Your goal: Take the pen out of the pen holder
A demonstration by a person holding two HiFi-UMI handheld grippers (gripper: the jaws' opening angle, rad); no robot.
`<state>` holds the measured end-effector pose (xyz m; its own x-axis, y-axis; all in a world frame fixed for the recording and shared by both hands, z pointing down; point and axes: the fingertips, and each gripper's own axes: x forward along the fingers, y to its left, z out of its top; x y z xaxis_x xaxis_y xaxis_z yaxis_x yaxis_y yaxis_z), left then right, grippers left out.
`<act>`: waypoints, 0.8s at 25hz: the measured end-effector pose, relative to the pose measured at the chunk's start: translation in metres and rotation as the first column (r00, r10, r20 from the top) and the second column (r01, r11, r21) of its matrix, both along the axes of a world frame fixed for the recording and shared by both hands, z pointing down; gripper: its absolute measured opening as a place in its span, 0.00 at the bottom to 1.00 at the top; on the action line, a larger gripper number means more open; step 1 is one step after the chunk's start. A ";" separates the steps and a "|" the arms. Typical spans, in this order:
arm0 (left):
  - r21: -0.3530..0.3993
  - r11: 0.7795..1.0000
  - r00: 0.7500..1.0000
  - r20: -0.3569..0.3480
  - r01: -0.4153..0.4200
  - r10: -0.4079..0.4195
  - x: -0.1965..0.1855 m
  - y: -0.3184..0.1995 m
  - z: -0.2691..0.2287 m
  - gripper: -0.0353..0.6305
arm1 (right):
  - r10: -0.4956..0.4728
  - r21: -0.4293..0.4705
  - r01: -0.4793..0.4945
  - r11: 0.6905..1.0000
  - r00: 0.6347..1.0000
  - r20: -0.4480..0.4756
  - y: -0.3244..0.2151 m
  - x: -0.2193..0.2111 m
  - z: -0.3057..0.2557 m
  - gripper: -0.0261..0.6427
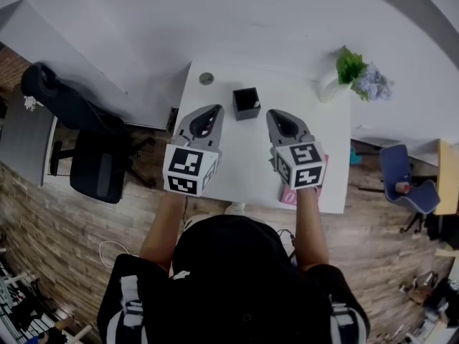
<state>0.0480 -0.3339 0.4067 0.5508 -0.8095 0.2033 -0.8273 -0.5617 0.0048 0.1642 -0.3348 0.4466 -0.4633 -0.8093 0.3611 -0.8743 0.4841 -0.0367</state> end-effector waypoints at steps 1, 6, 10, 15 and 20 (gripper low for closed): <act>-0.003 1.000 1.000 0.002 0.010 -0.010 0.001 -0.002 0.002 0.08 | -0.014 -0.008 0.014 1.000 1.000 -0.002 -0.003 0.000 0.004 0.09; -0.029 0.998 0.999 0.015 0.048 -0.047 0.004 -0.008 0.015 0.08 | -0.072 -0.059 0.071 0.996 0.997 -0.026 -0.013 0.001 0.024 0.09; -0.061 0.996 0.998 0.026 0.063 -0.062 0.002 -0.009 0.028 0.08 | -0.100 -0.081 0.096 0.992 0.994 -0.045 -0.018 -0.004 0.036 0.09; -0.084 0.995 0.998 0.028 0.062 -0.060 0.000 -0.013 0.037 0.08 | -0.121 -0.118 0.110 0.987 0.989 -0.087 -0.024 -0.007 0.052 0.09; -0.111 0.993 0.999 0.017 0.039 -0.037 -0.005 -0.023 0.049 0.08 | -0.129 -0.180 0.101 0.979 0.979 -0.155 -0.029 -0.010 0.078 0.09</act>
